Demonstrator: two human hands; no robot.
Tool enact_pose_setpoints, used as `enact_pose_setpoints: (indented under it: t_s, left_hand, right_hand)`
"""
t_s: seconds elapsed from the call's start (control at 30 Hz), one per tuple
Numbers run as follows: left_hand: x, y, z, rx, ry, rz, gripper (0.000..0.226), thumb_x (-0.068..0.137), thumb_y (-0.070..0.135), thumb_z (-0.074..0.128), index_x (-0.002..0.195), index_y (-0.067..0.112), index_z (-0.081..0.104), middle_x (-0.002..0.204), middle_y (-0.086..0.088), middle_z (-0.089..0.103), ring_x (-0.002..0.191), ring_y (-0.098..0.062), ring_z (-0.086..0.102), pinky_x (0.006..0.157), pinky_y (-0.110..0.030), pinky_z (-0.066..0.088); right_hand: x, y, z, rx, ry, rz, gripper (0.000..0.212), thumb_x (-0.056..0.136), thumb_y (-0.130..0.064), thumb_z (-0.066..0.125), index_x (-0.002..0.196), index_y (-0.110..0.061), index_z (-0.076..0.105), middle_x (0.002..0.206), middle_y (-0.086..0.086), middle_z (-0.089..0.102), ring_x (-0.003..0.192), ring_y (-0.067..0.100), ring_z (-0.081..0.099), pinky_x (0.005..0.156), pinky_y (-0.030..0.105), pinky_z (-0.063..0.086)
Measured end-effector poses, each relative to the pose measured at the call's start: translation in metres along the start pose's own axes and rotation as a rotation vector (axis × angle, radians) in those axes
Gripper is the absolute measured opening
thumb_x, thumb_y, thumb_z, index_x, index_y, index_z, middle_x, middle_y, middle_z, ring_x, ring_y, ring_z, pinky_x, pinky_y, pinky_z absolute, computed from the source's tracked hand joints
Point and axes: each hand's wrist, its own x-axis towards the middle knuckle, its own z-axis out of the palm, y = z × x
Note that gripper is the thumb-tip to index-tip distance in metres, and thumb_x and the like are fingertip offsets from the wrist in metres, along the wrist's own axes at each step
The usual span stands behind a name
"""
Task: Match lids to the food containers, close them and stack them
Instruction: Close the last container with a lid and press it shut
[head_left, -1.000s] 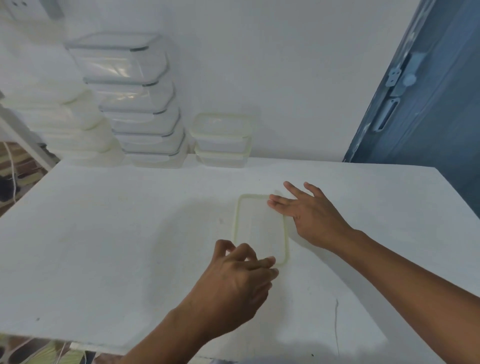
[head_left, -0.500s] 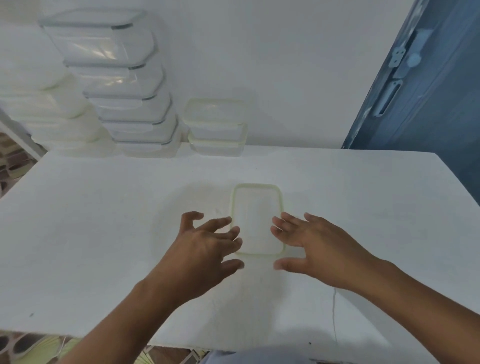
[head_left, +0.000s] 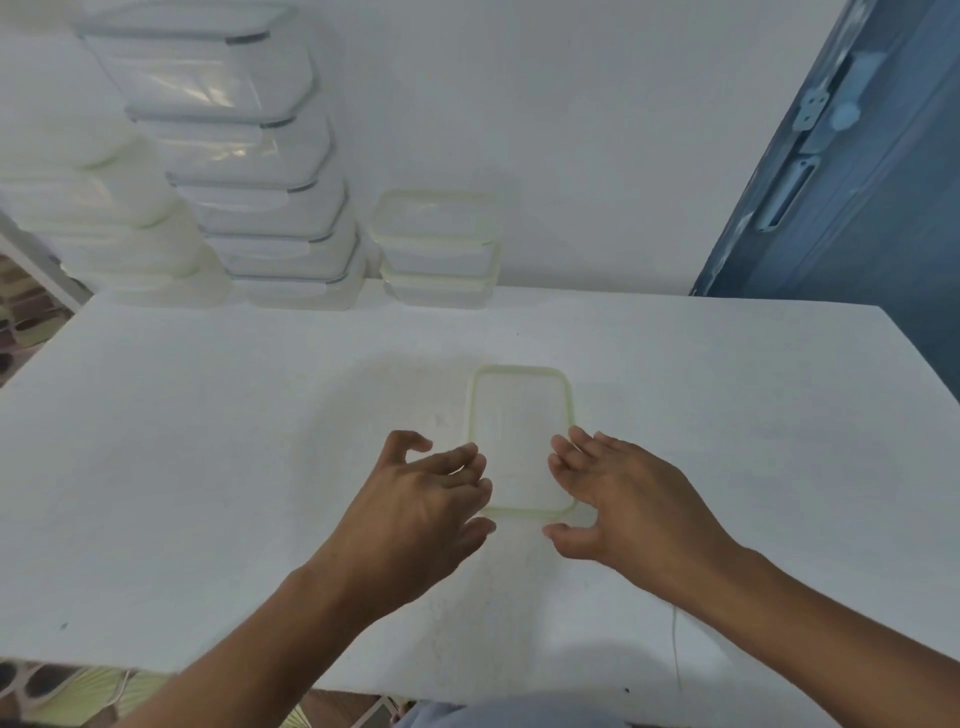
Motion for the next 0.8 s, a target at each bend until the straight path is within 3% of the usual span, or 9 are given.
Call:
enact_pose_setpoints:
  t_s: [0.07, 0.17, 0.3, 0.6, 0.8]
  left_hand:
    - [-0.004, 0.004, 0.007, -0.023, 0.076, -0.019, 0.020, 0.083, 0.030, 0.081, 0.093, 0.014, 0.075, 0.112, 0.003, 0.077, 0.121, -0.010, 0.065, 0.092, -0.044, 0.049]
    - [-0.011, 0.009, 0.016, -0.064, 0.147, -0.072, 0.020, 0.084, 0.026, 0.081, 0.096, 0.011, 0.074, 0.112, 0.001, 0.077, 0.124, -0.012, 0.064, 0.092, -0.044, 0.048]
    - [-0.015, 0.011, 0.020, -0.108, 0.171, -0.113, 0.028, 0.080, 0.025, 0.088, 0.101, 0.011, 0.077, 0.118, -0.001, 0.076, 0.127, -0.013, 0.063, 0.094, -0.046, 0.050]
    - [-0.022, 0.012, 0.027, -0.194, 0.177, -0.171, 0.031, 0.083, 0.030, 0.083, 0.110, 0.015, 0.076, 0.128, 0.001, 0.072, 0.132, -0.009, 0.057, 0.100, -0.048, 0.049]
    - [-0.026, -0.008, 0.019, -0.313, 0.126, -0.265, 0.032, 0.087, 0.041, 0.073, 0.118, 0.033, 0.075, 0.136, 0.022, 0.062, 0.138, 0.001, 0.048, 0.105, -0.053, 0.041]
  right_hand:
    - [-0.004, -0.001, 0.010, 0.021, 0.056, 0.000, 0.062, 0.077, -0.054, 0.047, 0.111, -0.013, 0.078, 0.124, 0.002, 0.070, 0.119, 0.014, 0.064, 0.105, 0.025, 0.044]
    - [-0.006, -0.003, 0.013, 0.011, 0.120, 0.005, 0.059, 0.078, -0.047, 0.050, 0.113, -0.007, 0.076, 0.125, 0.008, 0.069, 0.121, 0.020, 0.064, 0.107, 0.028, 0.035]
    - [-0.007, -0.002, 0.015, 0.012, 0.128, 0.005, 0.060, 0.078, -0.049, 0.050, 0.113, -0.008, 0.076, 0.124, 0.006, 0.070, 0.119, 0.019, 0.065, 0.107, 0.026, 0.033]
    - [-0.007, 0.000, 0.018, -0.008, 0.170, 0.010, 0.062, 0.077, -0.055, 0.048, 0.112, -0.013, 0.078, 0.123, 0.001, 0.071, 0.119, 0.013, 0.065, 0.110, 0.022, 0.027]
    - [-0.018, 0.005, 0.021, -0.059, 0.213, -0.121, 0.063, 0.081, -0.064, 0.053, 0.121, -0.019, 0.073, 0.129, -0.007, 0.067, 0.140, 0.011, 0.045, 0.118, 0.045, 0.017]
